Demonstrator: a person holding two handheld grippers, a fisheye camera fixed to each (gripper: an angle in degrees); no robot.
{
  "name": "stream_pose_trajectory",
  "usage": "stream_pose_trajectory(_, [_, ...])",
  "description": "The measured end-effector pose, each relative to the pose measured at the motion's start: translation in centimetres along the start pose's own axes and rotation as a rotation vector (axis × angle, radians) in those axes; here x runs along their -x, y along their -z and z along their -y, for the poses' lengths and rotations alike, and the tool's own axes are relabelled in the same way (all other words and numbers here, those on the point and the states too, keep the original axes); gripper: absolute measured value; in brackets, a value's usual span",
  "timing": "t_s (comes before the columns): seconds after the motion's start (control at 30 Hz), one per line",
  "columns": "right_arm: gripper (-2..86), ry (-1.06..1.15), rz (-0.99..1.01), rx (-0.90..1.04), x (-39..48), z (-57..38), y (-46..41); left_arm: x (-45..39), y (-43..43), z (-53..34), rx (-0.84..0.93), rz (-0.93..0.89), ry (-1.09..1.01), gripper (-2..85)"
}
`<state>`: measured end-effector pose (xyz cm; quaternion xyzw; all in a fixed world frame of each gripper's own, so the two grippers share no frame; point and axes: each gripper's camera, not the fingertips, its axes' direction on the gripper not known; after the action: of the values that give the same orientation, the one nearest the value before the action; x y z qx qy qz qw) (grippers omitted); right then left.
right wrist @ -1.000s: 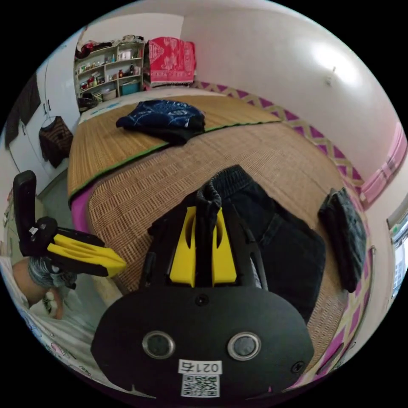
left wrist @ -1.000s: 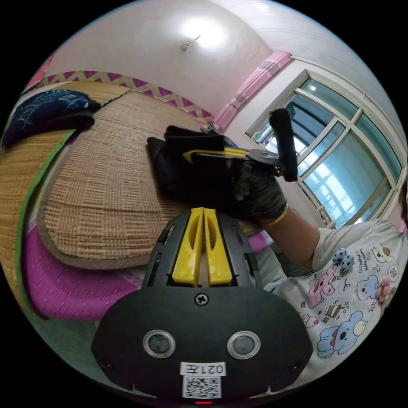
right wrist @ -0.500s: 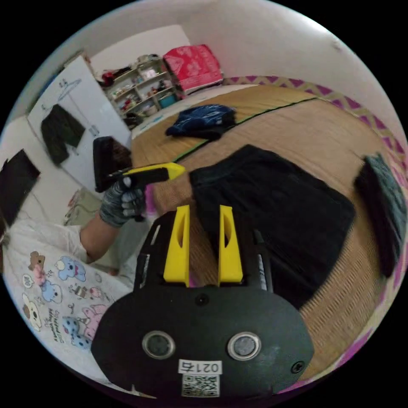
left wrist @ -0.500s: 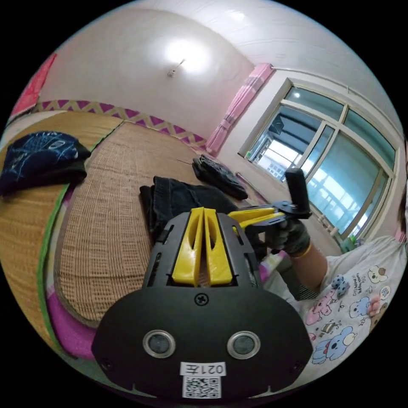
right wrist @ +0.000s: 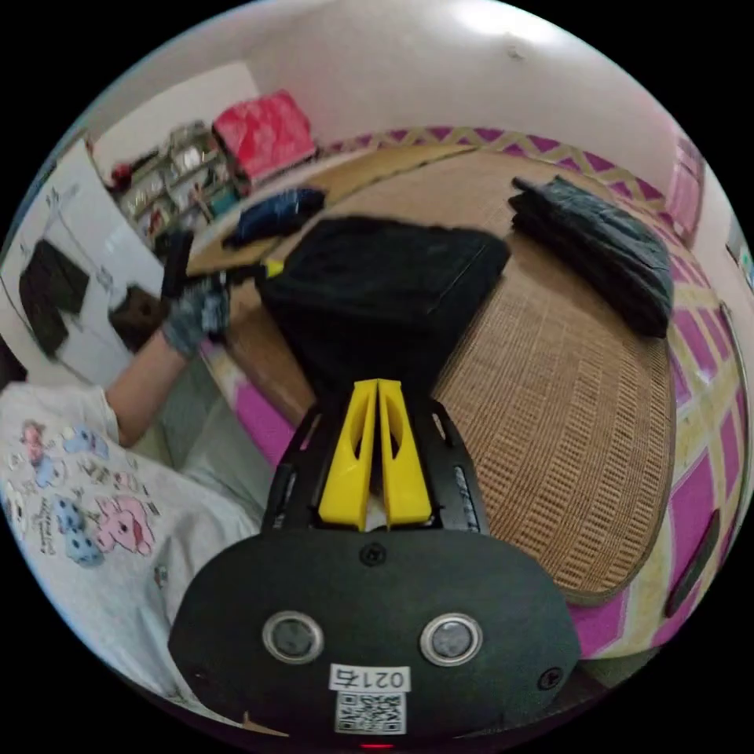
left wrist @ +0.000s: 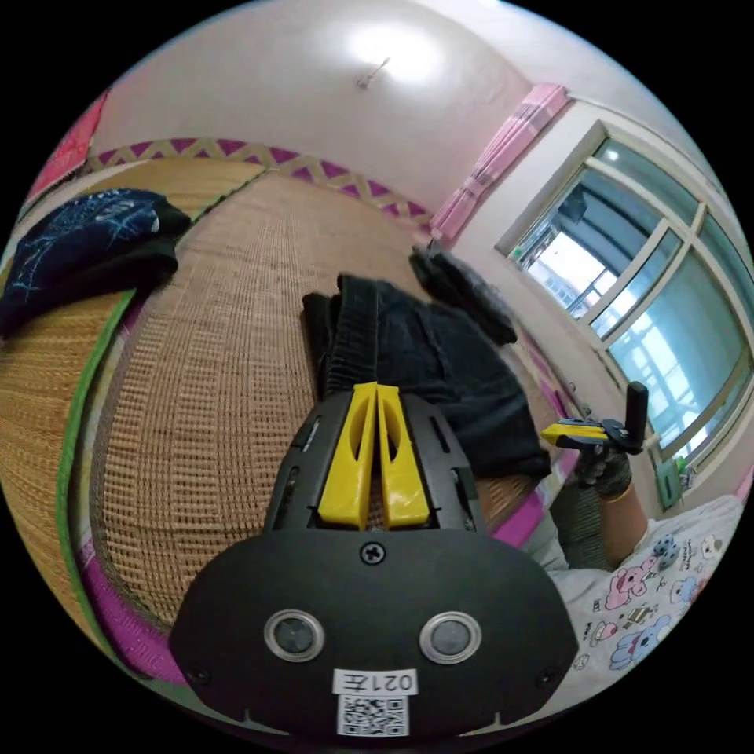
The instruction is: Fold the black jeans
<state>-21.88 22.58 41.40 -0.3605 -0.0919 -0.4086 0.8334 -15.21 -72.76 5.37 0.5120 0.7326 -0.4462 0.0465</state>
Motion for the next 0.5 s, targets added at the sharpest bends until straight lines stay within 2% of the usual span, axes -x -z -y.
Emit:
stream_pose_trajectory(0.07, [7.0,-0.111,0.047,-0.117,-3.8,0.7,1.8,1.7,1.9,0.5,-0.164,-0.024,0.048,0.3])
stream_pose_trajectory(0.1, [9.3,-0.172,0.073,-0.162,-6.5,1.4,2.0,2.4,1.8,0.8,-0.157,-0.022,0.088,0.6])
stream_pose_trajectory(0.17, [11.6,-0.266,0.144,-0.158,-10.9,2.7,0.8,5.6,-0.4,2.7,-0.026,-0.088,0.207,10.2])
stream_pose_trajectory(0.27, [13.3,-0.394,0.387,-0.103,-17.7,4.5,-3.2,7.8,-3.3,4.4,0.101,-0.206,0.244,14.0])
stream_pose_trajectory(0.4, [12.4,-0.415,0.544,-0.006,-21.5,6.5,-7.8,7.9,-5.1,6.5,0.210,-0.278,0.191,14.9])
stream_pose_trajectory(0.5, [9.9,-0.418,0.594,0.036,-22.4,7.9,-9.7,7.8,-6.2,7.9,0.284,-0.214,0.192,11.0])
